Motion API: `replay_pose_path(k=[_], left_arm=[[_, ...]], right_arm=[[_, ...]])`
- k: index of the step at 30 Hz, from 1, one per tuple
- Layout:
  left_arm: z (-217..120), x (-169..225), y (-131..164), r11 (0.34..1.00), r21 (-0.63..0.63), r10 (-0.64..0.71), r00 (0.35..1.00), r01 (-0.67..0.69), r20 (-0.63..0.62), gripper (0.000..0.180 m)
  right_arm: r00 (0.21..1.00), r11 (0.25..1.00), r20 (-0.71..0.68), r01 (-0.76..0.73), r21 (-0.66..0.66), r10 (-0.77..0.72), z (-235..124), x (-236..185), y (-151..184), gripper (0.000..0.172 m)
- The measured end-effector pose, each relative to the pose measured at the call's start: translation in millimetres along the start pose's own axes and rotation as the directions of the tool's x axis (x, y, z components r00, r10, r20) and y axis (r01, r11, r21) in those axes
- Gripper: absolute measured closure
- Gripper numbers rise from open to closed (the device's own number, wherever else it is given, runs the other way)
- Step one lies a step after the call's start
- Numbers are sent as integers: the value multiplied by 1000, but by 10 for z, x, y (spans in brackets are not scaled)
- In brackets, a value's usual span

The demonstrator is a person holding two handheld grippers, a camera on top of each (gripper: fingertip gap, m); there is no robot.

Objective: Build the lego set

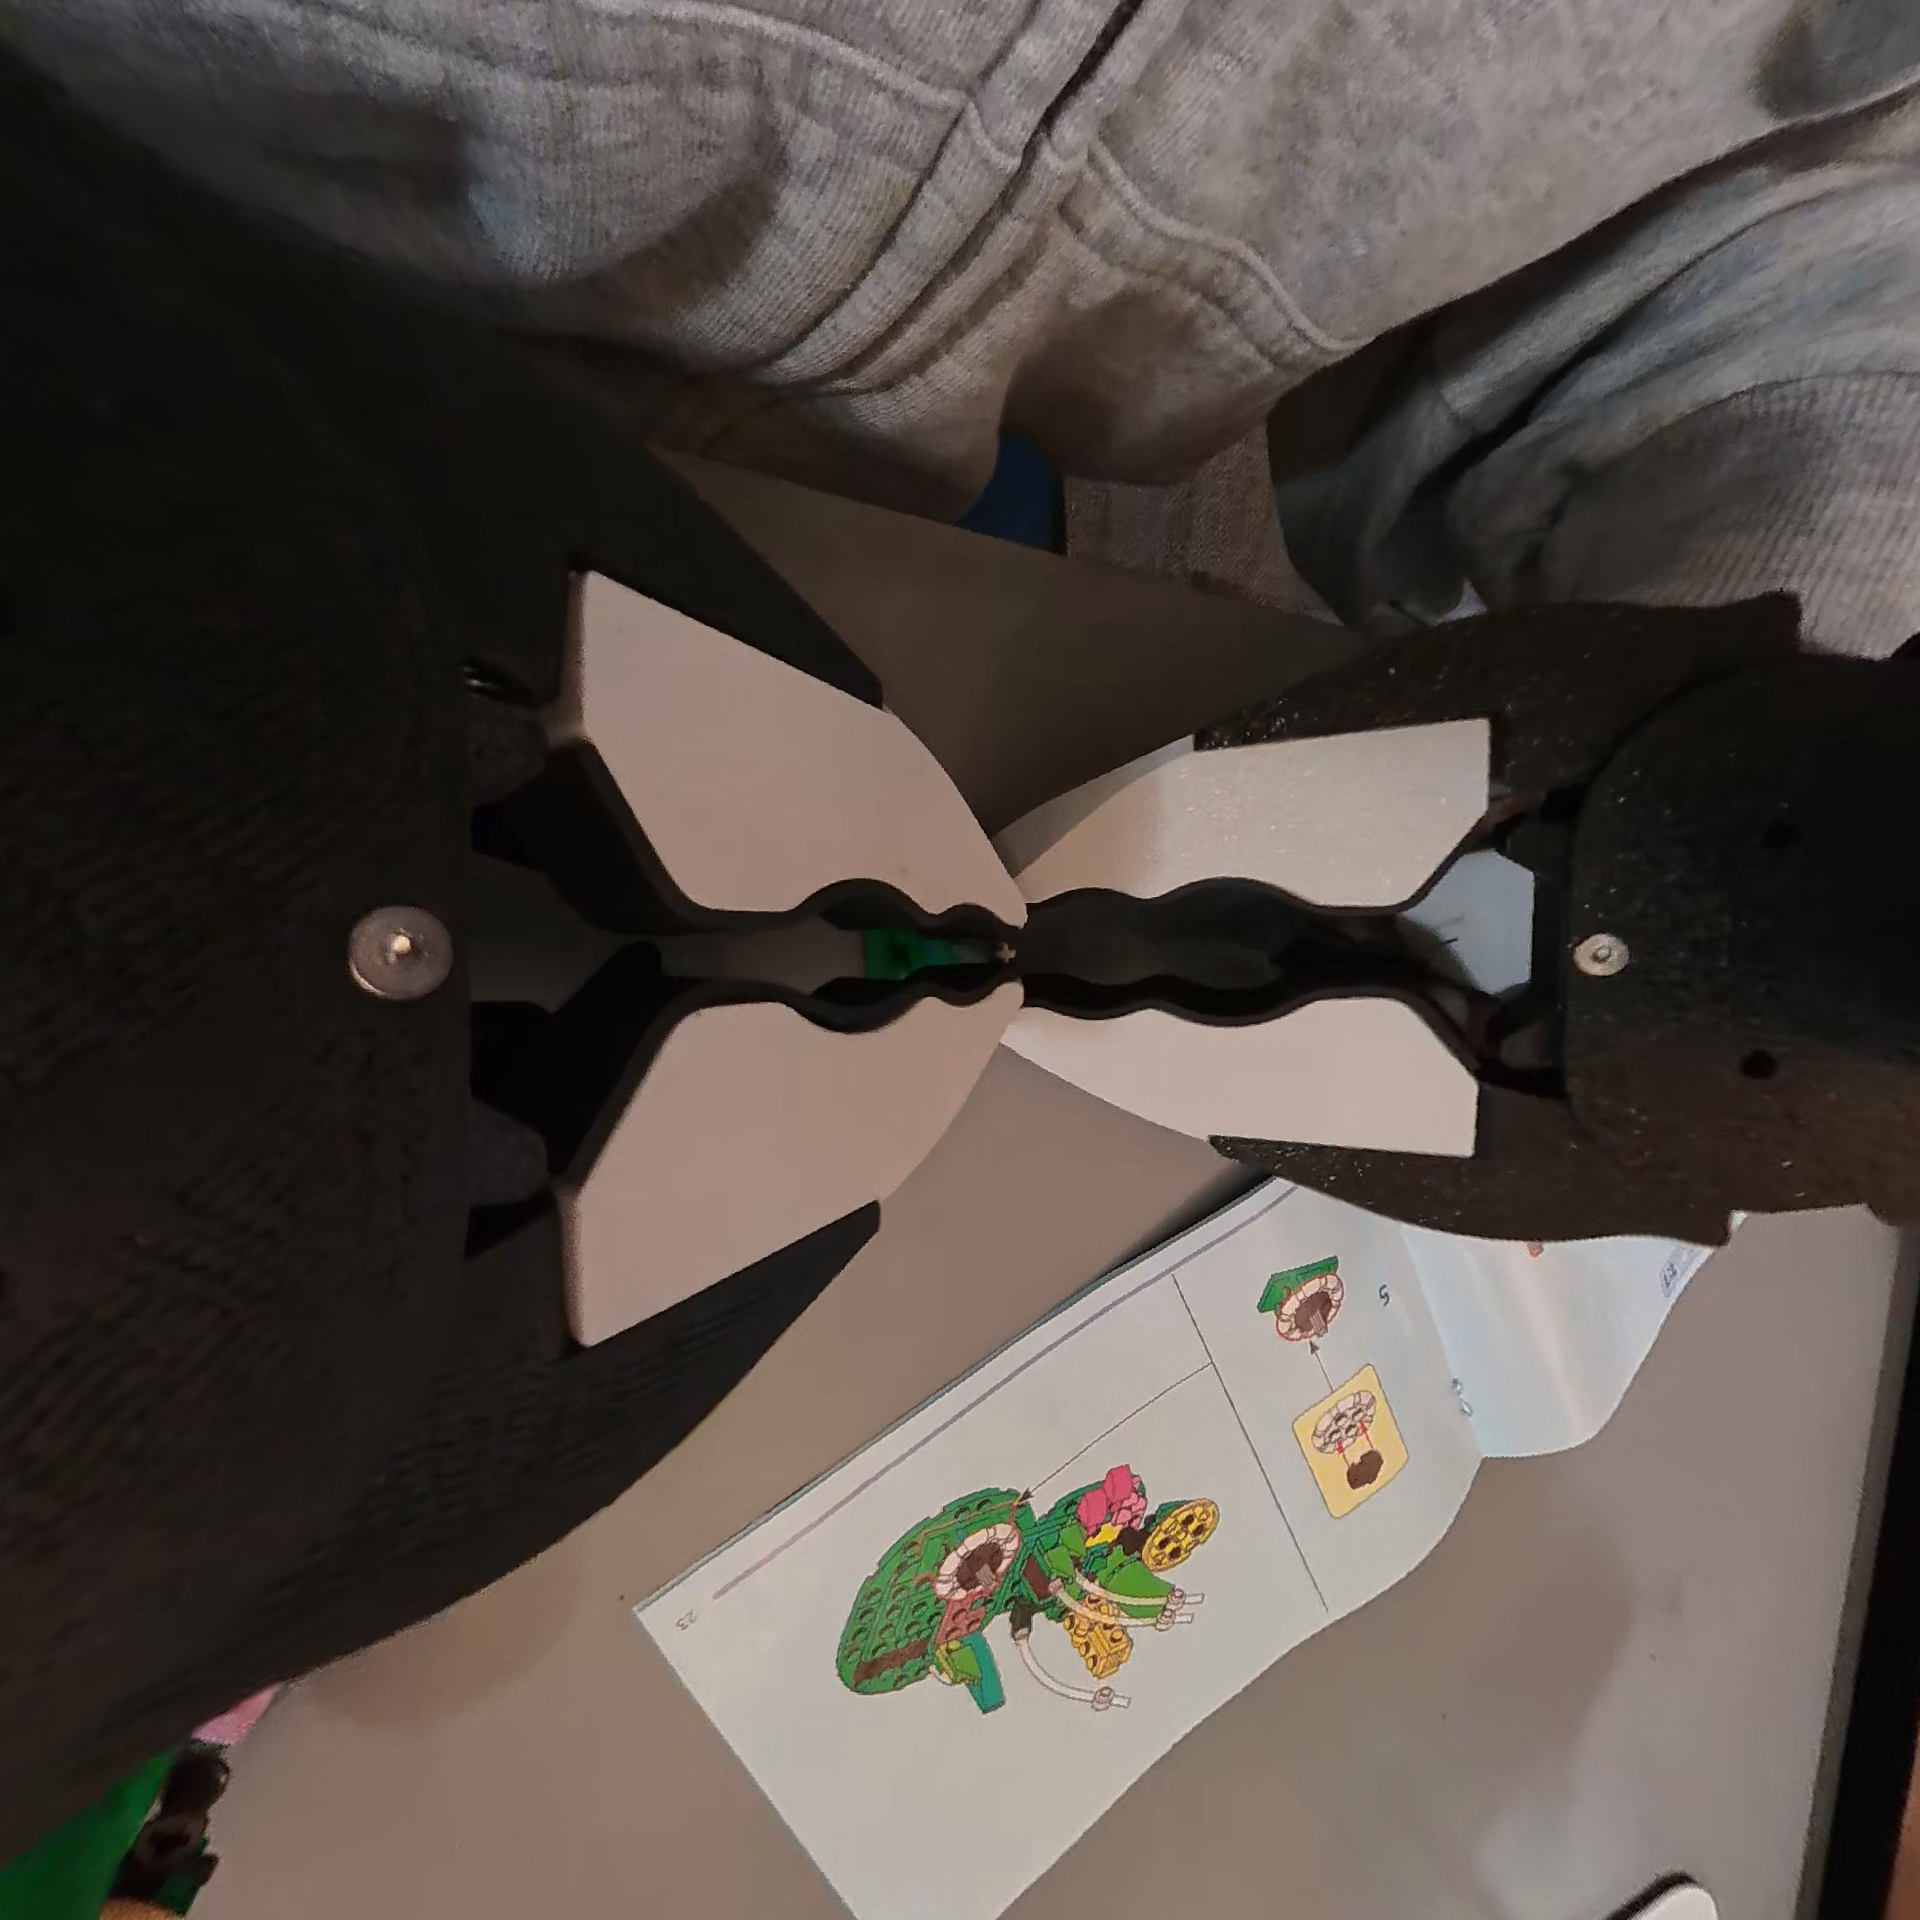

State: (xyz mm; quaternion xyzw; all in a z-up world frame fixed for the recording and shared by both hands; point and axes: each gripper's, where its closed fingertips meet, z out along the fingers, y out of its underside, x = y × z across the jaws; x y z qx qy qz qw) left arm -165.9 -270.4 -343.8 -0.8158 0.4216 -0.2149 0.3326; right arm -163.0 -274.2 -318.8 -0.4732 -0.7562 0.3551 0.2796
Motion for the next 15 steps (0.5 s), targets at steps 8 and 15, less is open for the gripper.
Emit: replay_pose_path(k=[8, 15], left_arm=[[-2, -3, 4, 1000, -2, 7, 1000, -7, 6, 163], [5, 9, -4, 1000, 11, 3, 1000, -3, -9, 163]], right_arm=[[995, 999, -102, 10, -52, -15, -1, 0, 17, 168], [995, 995, -18, -99, -21, 98, -2, -20, 46, 167]])
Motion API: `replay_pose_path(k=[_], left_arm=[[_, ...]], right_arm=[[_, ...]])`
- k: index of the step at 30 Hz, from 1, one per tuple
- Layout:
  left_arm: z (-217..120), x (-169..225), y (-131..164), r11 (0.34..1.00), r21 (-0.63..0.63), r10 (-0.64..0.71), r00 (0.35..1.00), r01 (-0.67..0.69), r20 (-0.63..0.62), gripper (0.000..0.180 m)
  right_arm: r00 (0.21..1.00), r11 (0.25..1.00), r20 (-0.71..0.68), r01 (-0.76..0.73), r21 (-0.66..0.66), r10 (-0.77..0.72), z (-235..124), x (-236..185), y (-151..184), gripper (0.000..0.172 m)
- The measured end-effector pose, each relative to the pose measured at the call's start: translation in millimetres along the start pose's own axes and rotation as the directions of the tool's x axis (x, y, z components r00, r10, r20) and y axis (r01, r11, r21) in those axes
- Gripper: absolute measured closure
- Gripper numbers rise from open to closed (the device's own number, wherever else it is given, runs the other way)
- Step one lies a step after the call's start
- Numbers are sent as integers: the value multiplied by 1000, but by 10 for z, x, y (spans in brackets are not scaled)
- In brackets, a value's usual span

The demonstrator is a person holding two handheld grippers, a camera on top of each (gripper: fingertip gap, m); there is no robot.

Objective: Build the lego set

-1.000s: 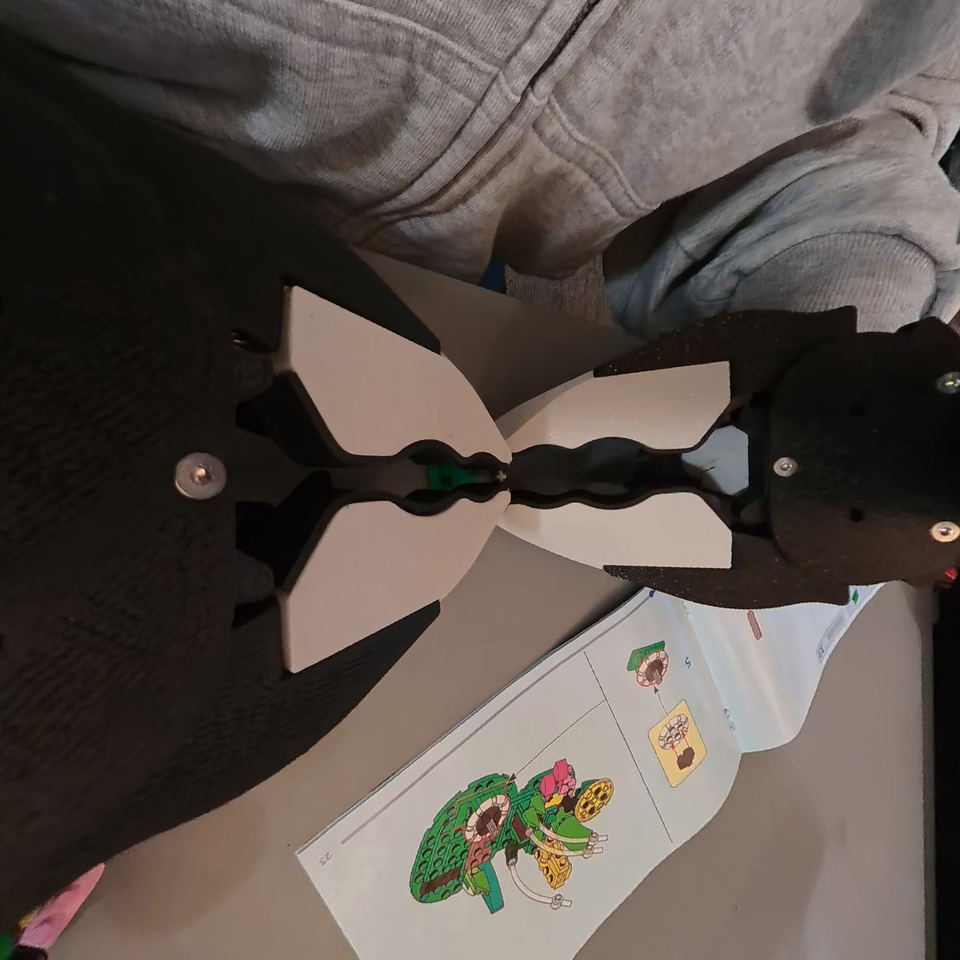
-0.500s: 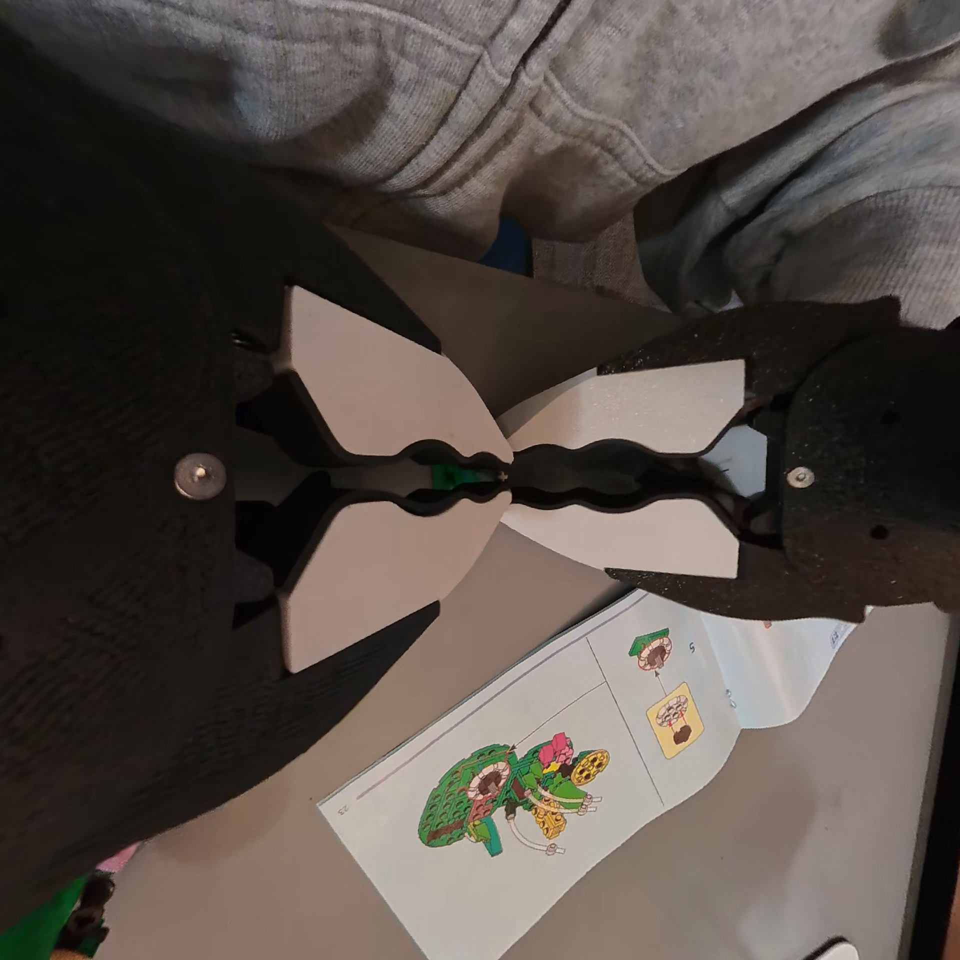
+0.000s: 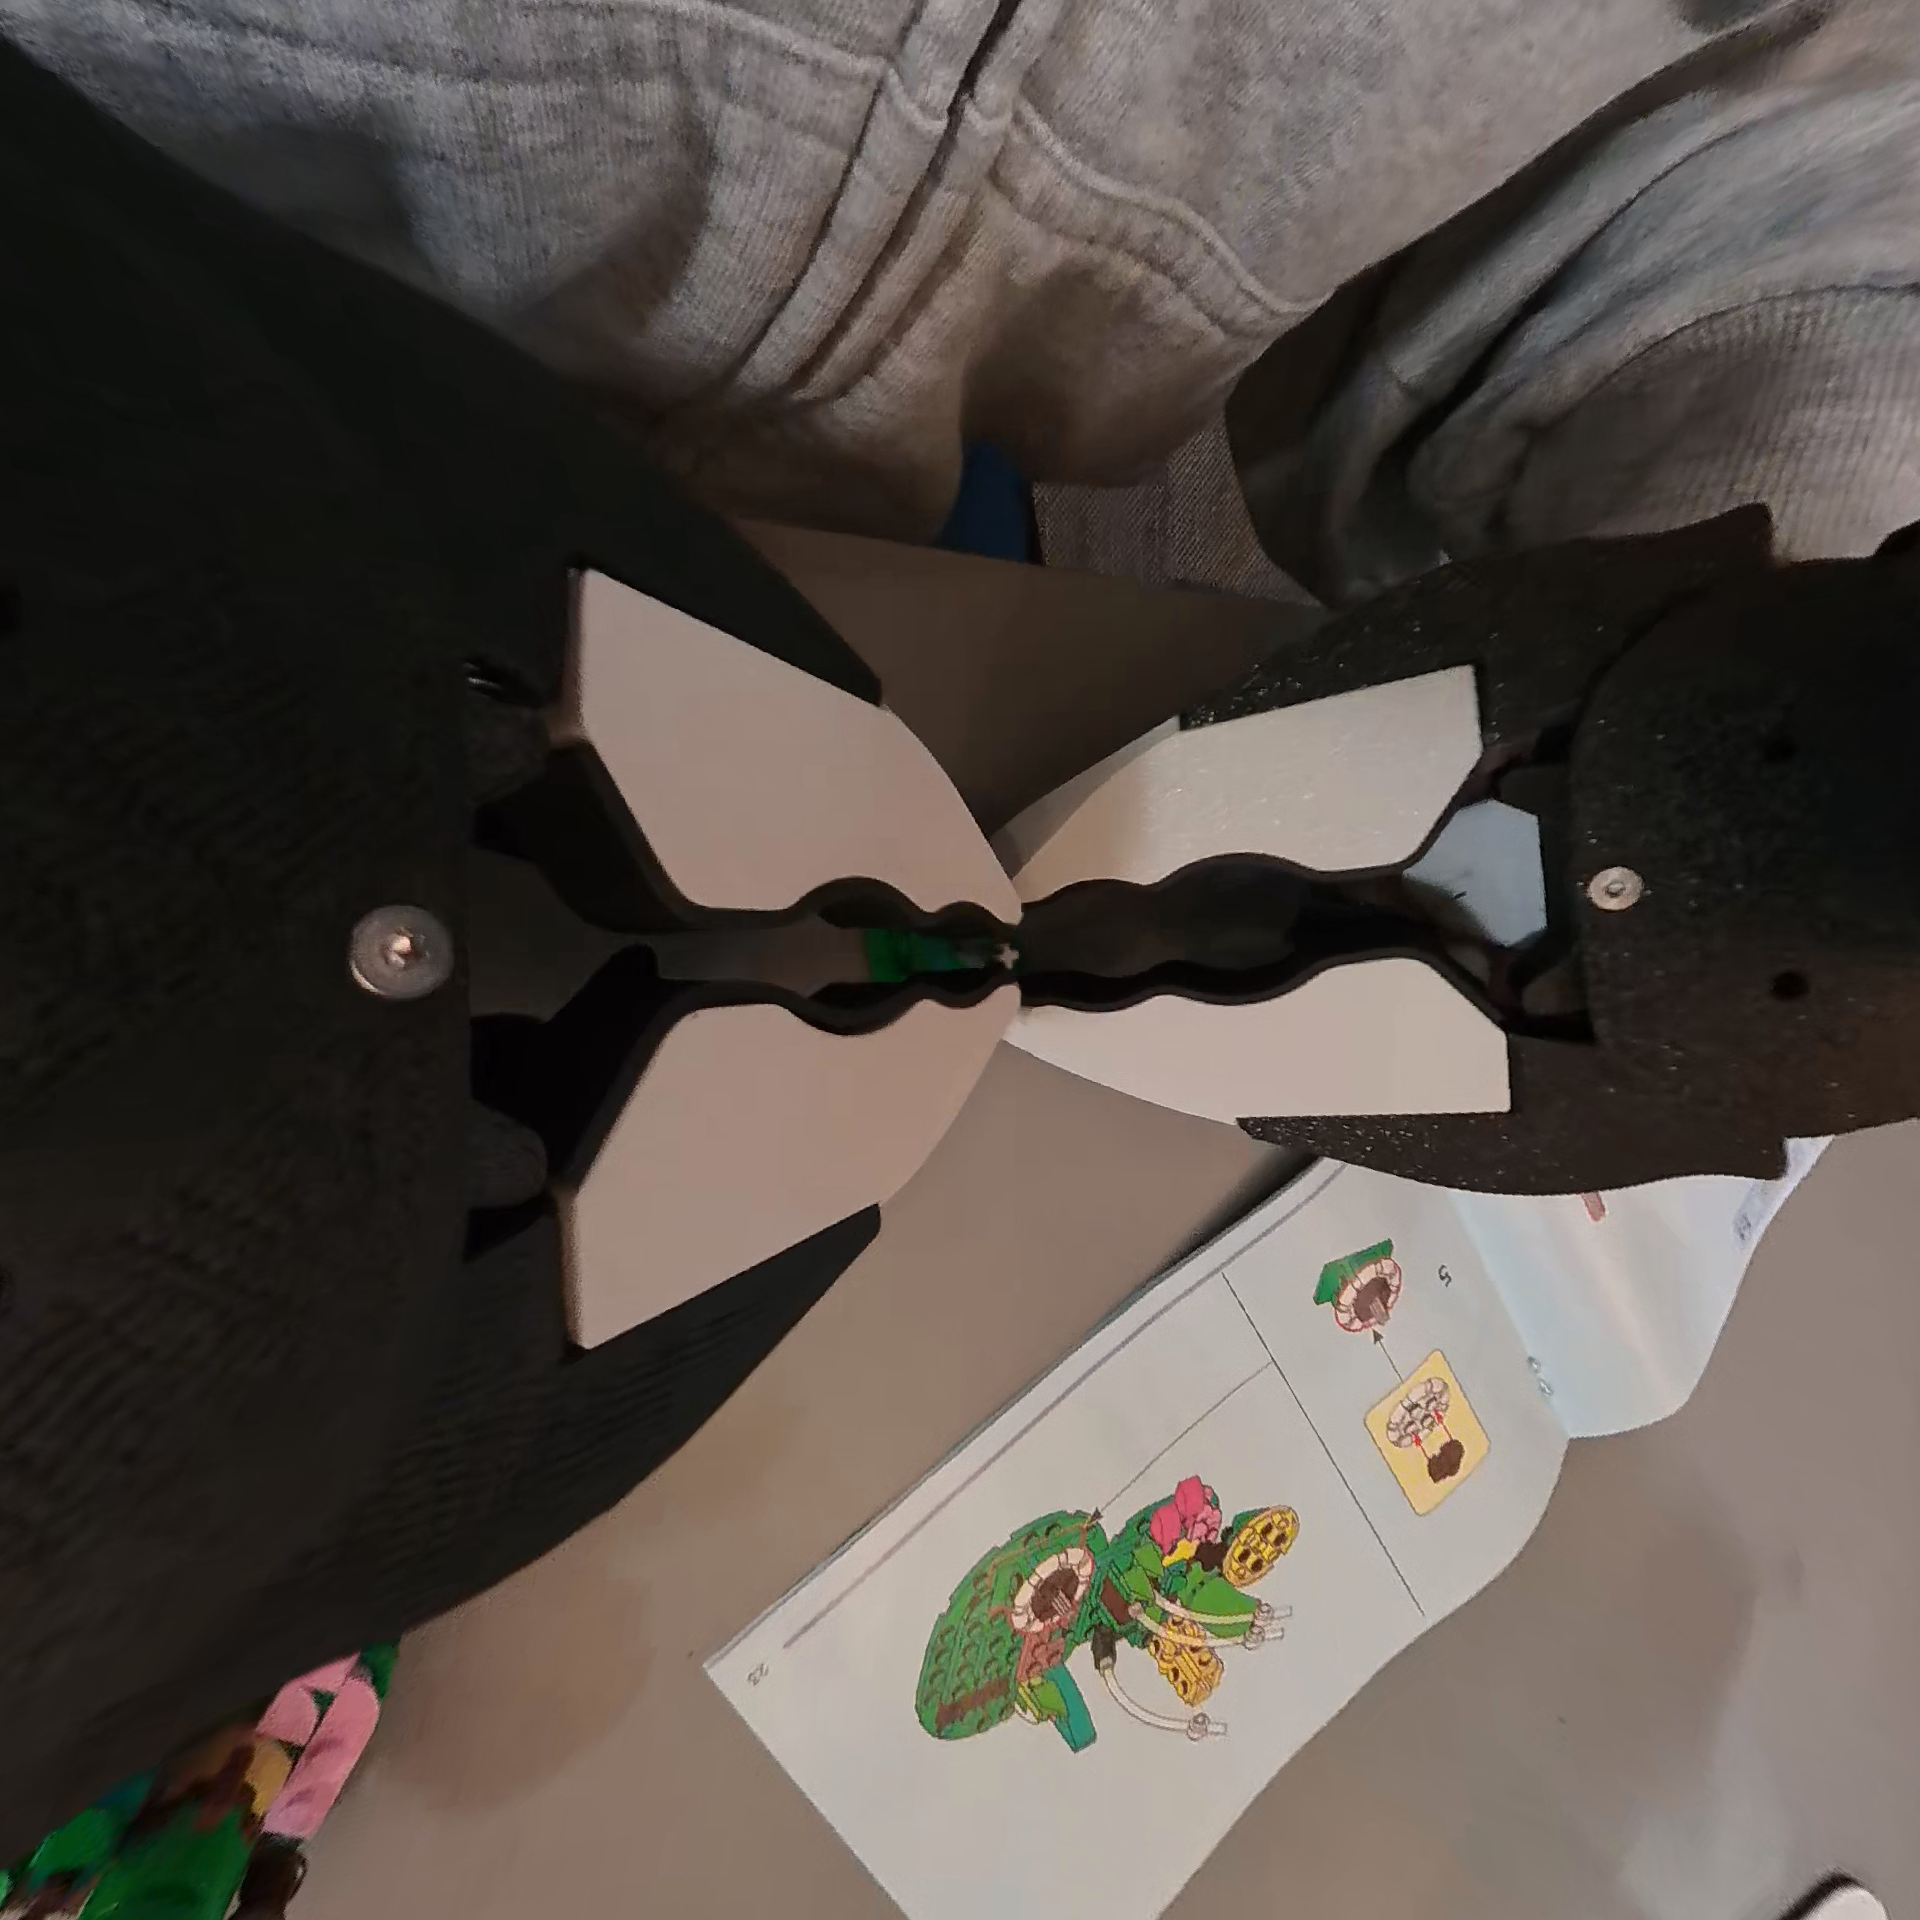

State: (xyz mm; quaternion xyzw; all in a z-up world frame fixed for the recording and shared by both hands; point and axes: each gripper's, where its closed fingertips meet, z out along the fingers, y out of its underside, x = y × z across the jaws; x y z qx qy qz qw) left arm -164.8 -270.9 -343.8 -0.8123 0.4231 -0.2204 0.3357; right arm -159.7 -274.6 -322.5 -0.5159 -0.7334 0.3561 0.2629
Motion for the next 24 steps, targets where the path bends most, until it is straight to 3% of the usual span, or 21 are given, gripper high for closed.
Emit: replay_pose_path(k=[6, 10, 15, 19, 24], left_arm=[[-4, -6, -2, 1000, 14, -19, 1000, 20, -11, 163], [-83, -23, -91, 989, 91, -109, 992, 115, -68, 163], [-287, 101, -345, 931, 253, -187, 940, 262, -285, 164], [-339, 195, -406, 894, 249, -247, 873, 373, -420, 164], [-380, 259, -443, 841, 217, -314, 774, 496, -550, 164]], right_arm=[[1000, 998, 9, -6, 67, 6, -59, -11, -18, 153], [978, 967, -64, 204, 149, -197, -160, 5, -110, 128], [804, 794, -209, 589, 154, -556, -223, -46, -256, 108], [706, 697, -208, 706, 126, -677, -194, -107, -301, 105], [655, 648, -171, 755, 101, -736, -131, -122, -291, 112]])
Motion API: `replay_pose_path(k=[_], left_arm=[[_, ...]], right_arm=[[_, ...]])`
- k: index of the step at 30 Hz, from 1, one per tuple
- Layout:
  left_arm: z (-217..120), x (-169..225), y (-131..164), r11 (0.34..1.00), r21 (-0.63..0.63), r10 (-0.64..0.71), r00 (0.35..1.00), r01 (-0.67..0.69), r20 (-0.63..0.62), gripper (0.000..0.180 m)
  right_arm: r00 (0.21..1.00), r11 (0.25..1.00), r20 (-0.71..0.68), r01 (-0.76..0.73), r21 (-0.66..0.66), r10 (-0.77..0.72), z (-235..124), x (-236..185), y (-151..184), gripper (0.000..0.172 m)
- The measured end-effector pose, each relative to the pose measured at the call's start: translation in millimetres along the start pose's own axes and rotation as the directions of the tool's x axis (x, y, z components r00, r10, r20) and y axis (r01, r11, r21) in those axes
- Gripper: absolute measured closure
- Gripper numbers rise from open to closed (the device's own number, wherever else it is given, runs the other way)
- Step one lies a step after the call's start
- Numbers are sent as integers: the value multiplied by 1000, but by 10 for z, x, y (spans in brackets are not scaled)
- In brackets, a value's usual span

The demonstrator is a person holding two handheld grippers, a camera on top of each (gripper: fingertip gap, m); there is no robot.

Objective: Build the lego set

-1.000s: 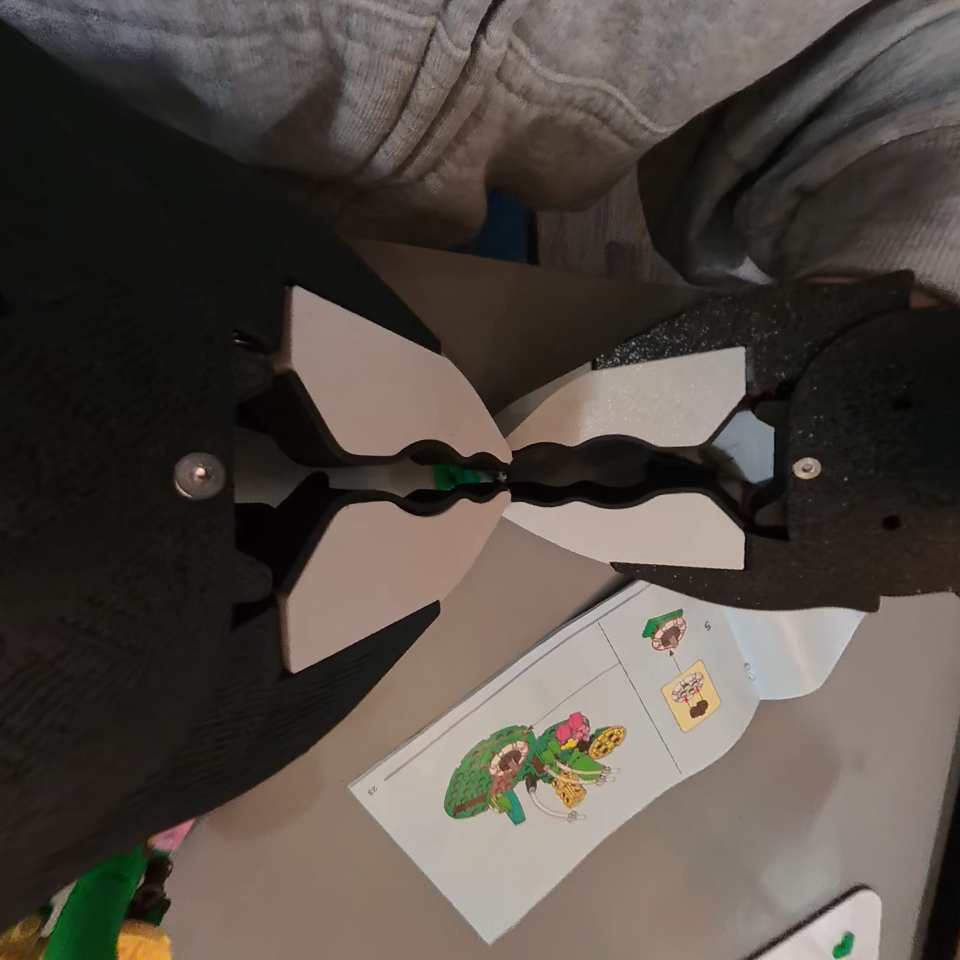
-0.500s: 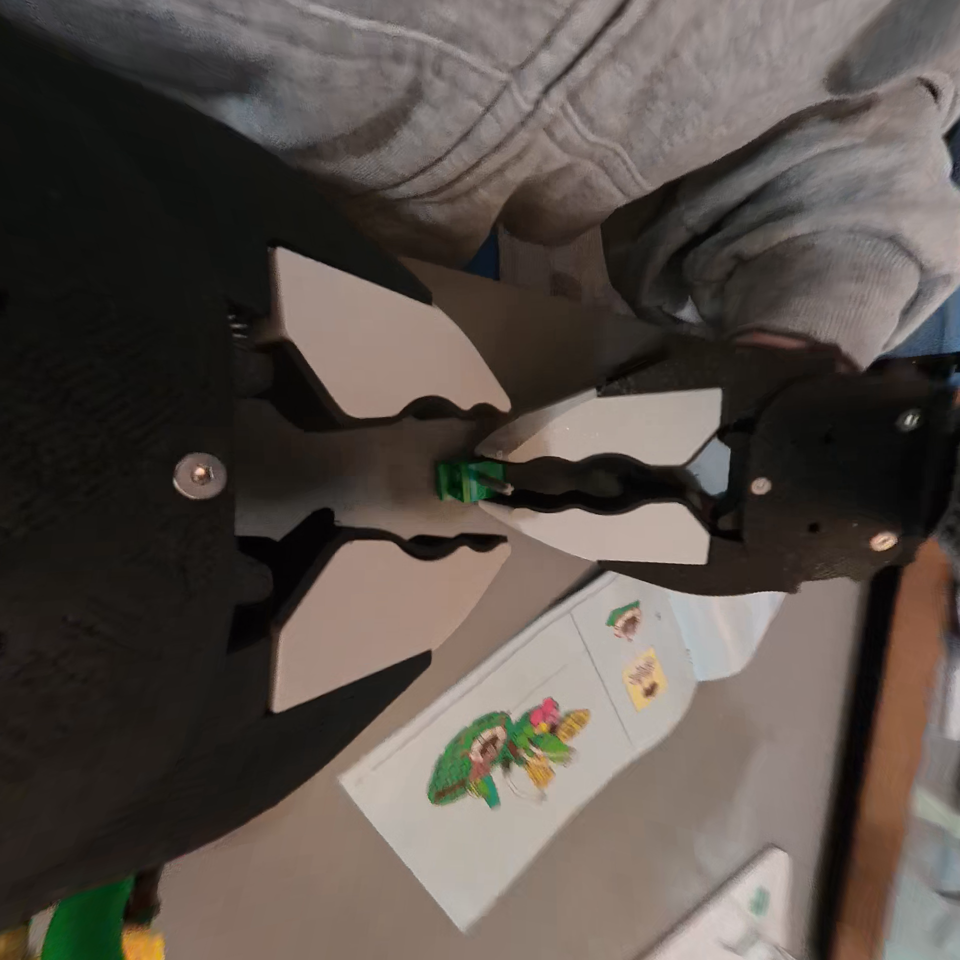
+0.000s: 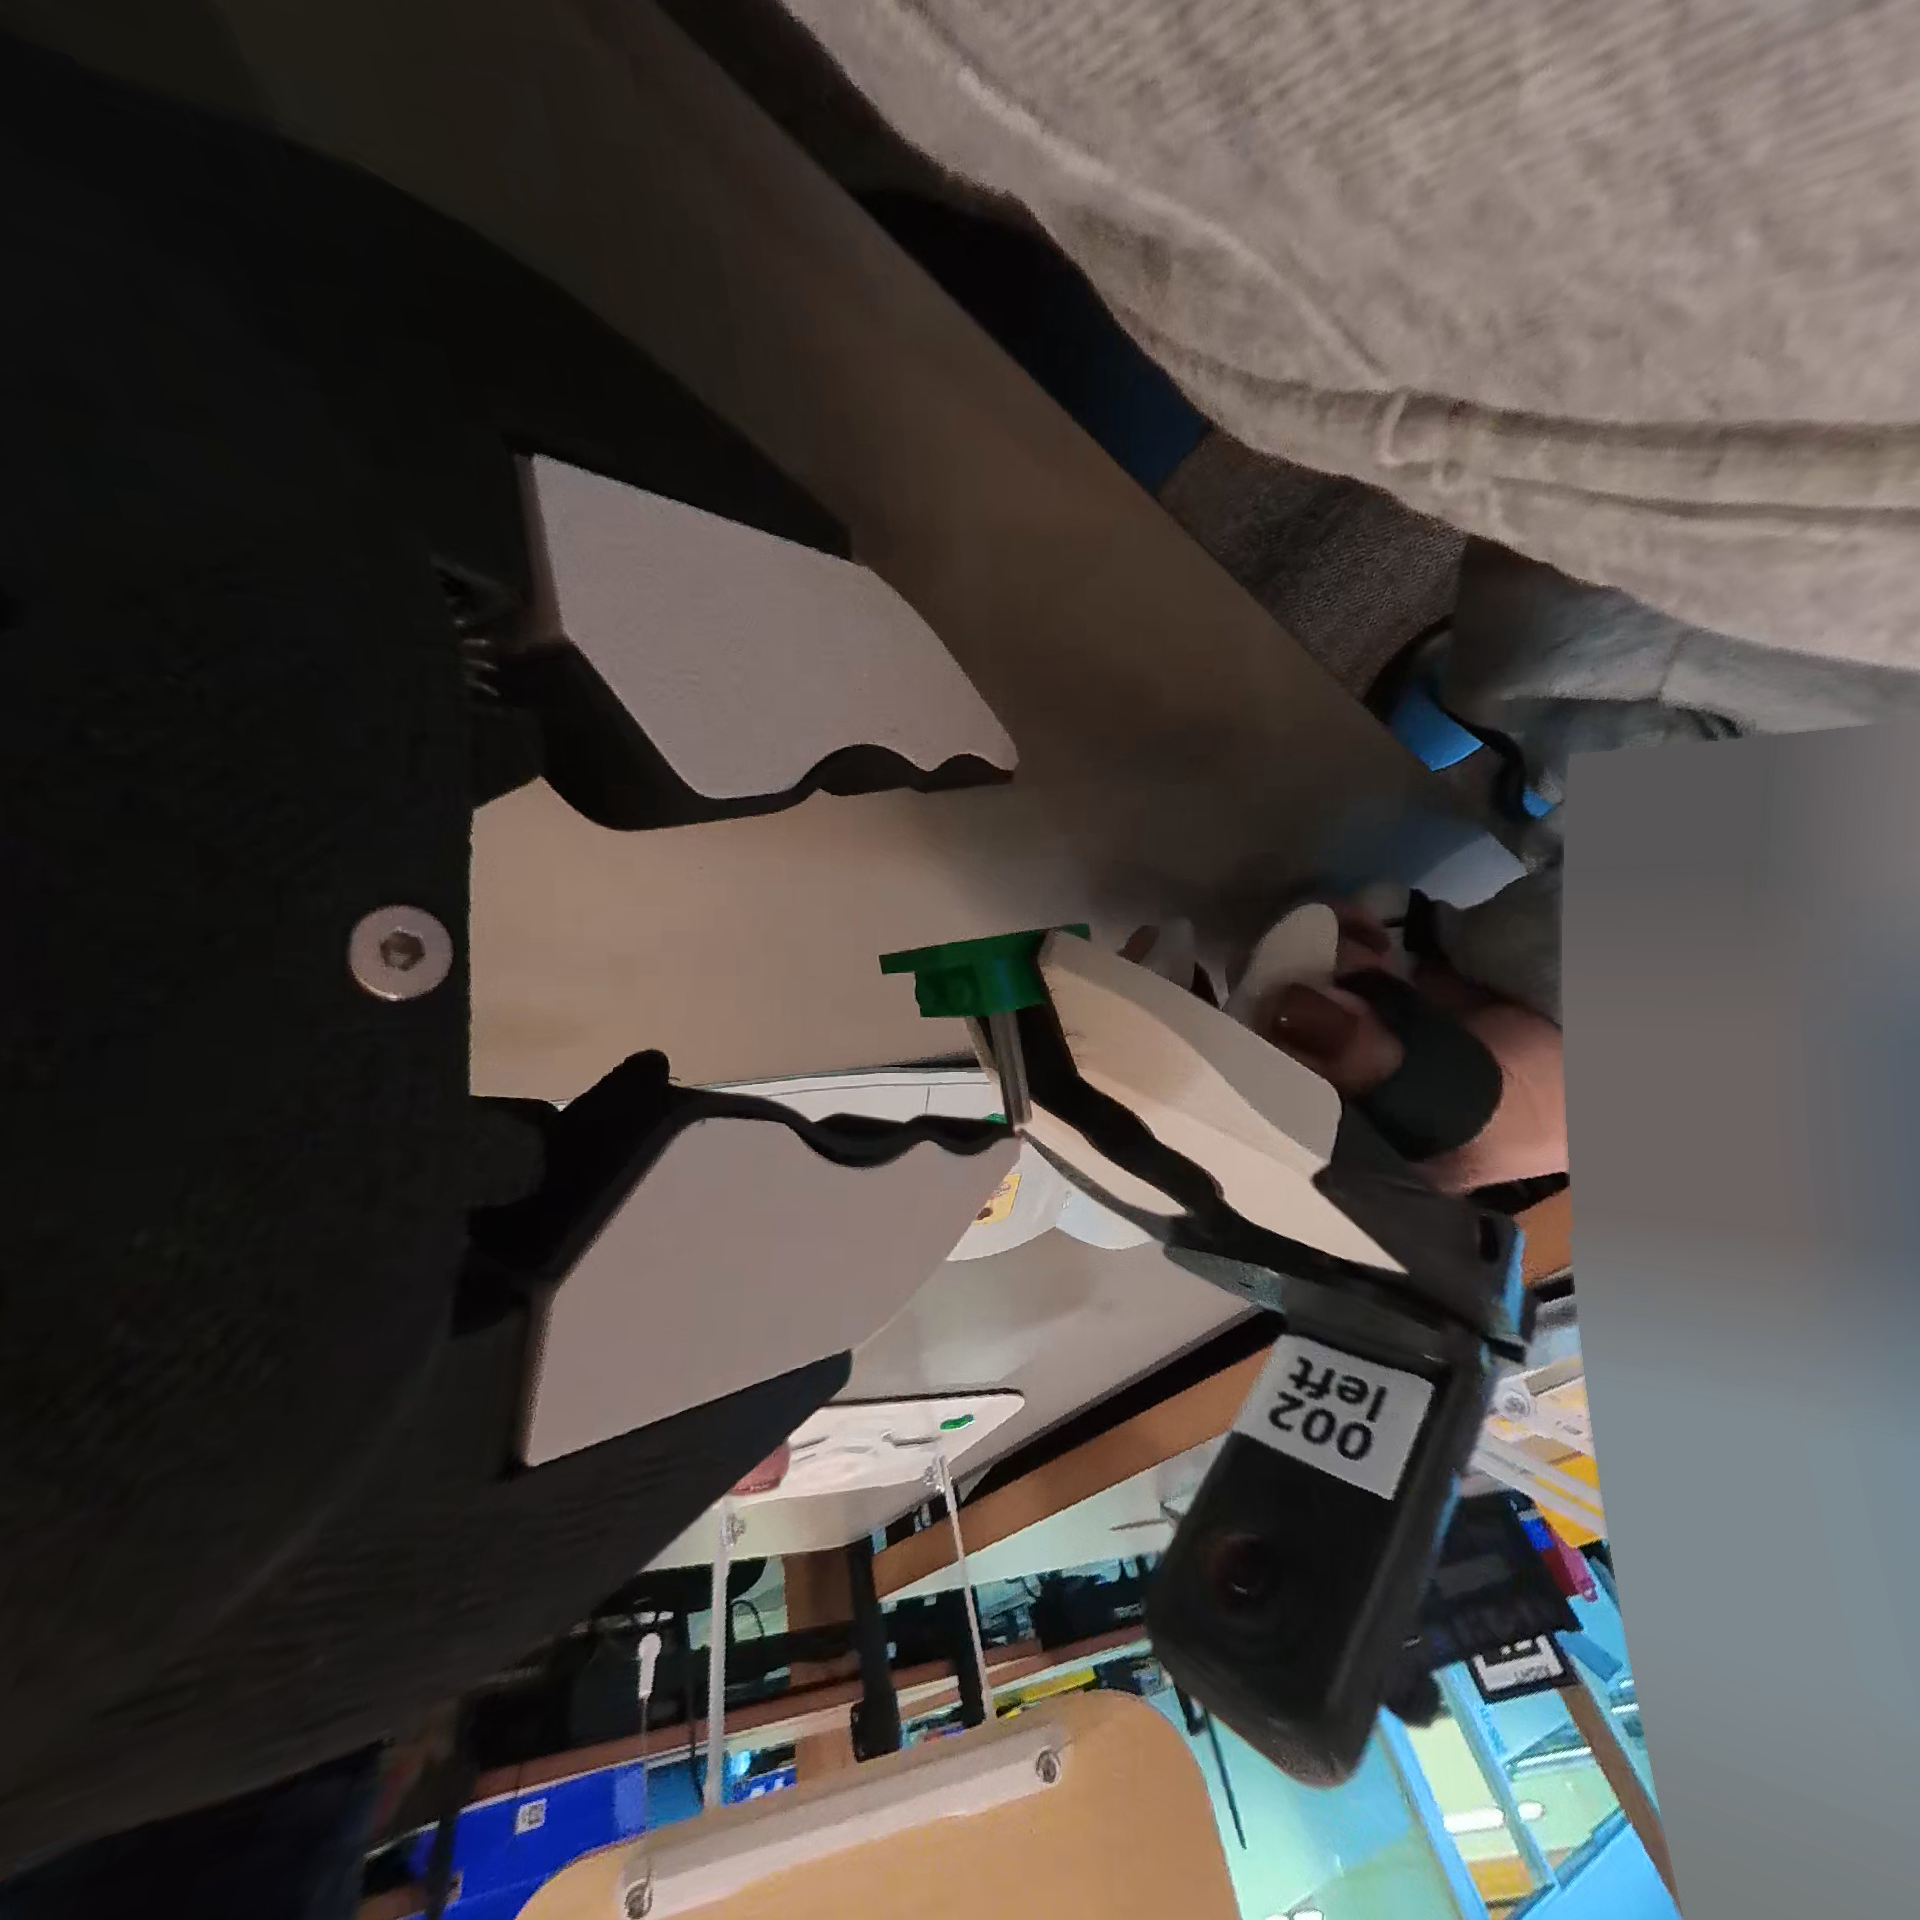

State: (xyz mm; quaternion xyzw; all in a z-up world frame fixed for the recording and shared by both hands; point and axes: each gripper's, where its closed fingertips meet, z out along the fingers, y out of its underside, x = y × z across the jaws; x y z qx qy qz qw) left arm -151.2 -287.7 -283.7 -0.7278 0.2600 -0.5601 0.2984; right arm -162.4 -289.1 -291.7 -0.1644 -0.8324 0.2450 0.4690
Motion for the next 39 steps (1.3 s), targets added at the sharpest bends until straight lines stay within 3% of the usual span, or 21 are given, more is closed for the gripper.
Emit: replay_pose_path(k=[23, 29, 39], left_arm=[[-30, -64, 53, 999, -19, -30, 999, 31, 14, 164], [-36, -50, 69, 997, -22, -71, 997, 71, -20, 164], [-43, -35, 104, 992, -45, -118, 991, 116, -60, 164]], right_arm=[[1000, 999, -11, -14, 50, 15, 0, 122, -37, 119], [990, 983, 39, -140, 117, 136, -43, 123, -61, 116], [983, 976, 126, -151, 155, 132, 6, 31, -69, 123]])
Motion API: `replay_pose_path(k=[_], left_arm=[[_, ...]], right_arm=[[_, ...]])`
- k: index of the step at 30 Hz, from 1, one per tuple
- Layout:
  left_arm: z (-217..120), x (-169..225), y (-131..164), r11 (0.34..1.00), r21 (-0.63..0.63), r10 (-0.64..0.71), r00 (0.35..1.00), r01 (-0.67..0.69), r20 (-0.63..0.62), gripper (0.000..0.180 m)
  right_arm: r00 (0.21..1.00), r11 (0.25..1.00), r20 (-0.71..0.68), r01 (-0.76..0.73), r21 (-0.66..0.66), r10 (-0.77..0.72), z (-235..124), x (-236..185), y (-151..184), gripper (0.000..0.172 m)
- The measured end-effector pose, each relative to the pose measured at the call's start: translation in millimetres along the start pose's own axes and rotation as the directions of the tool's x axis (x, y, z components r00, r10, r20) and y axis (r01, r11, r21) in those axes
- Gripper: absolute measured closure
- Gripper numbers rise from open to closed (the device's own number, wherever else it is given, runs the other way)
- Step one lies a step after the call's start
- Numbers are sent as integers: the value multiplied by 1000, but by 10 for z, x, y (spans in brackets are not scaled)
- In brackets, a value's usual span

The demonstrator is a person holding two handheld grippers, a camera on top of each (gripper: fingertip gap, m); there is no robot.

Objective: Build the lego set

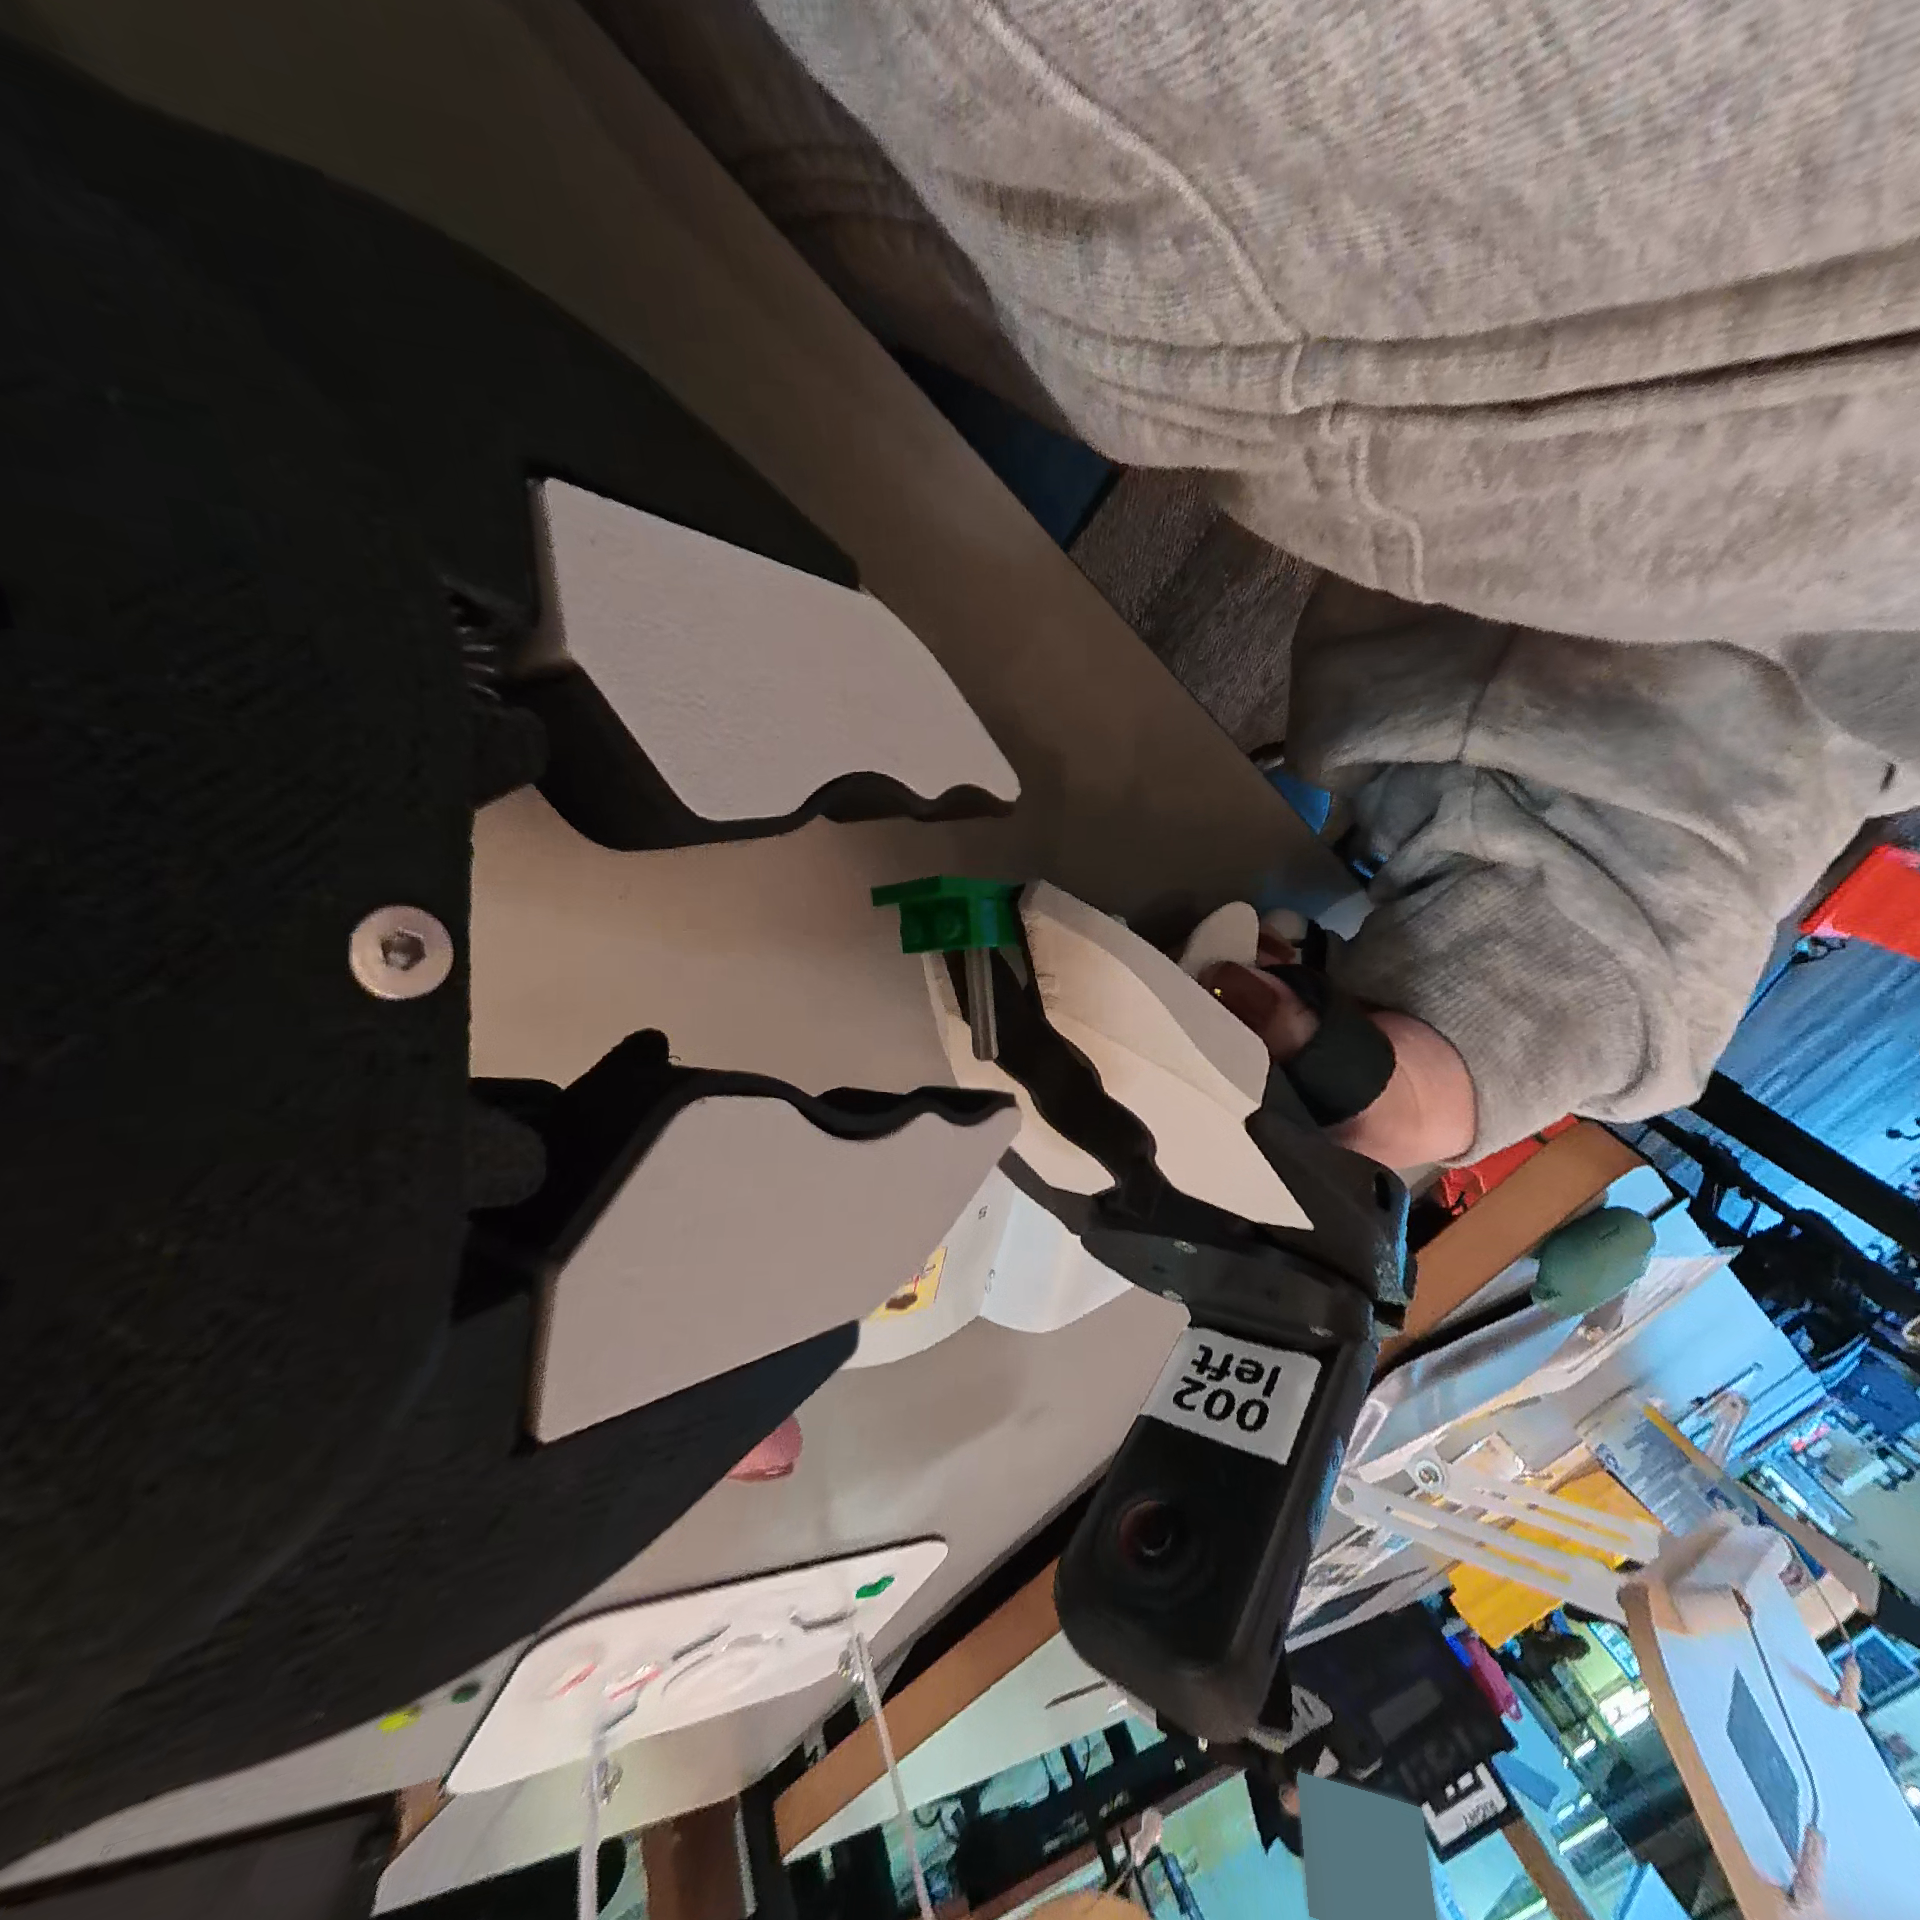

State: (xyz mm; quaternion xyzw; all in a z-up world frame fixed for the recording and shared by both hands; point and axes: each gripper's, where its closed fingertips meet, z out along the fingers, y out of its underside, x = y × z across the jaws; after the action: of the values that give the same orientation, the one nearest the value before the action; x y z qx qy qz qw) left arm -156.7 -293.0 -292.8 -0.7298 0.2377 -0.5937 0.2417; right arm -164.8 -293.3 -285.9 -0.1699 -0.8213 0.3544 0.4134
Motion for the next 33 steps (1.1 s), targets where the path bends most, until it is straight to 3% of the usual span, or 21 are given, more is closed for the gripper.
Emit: replay_pose_path(k=[6, 27, 33], left_arm=[[10, 7, 18, 1000, -15, -4, 1000, 4, -10, 164], [39, -13, 73, 998, -57, -24, 1000, 24, -6, 164], [11, -16, 23, 1000, -20, -24, 1000, 24, -5, 164]], right_arm=[[1000, 1000, 12, 5, 7, -5, 9, -3, 2, 139], [999, 999, 48, 18, -26, -17, -11, -113, 24, 145], [999, 1000, -18, -27, 1, 27, -21, -64, 6, 139]])
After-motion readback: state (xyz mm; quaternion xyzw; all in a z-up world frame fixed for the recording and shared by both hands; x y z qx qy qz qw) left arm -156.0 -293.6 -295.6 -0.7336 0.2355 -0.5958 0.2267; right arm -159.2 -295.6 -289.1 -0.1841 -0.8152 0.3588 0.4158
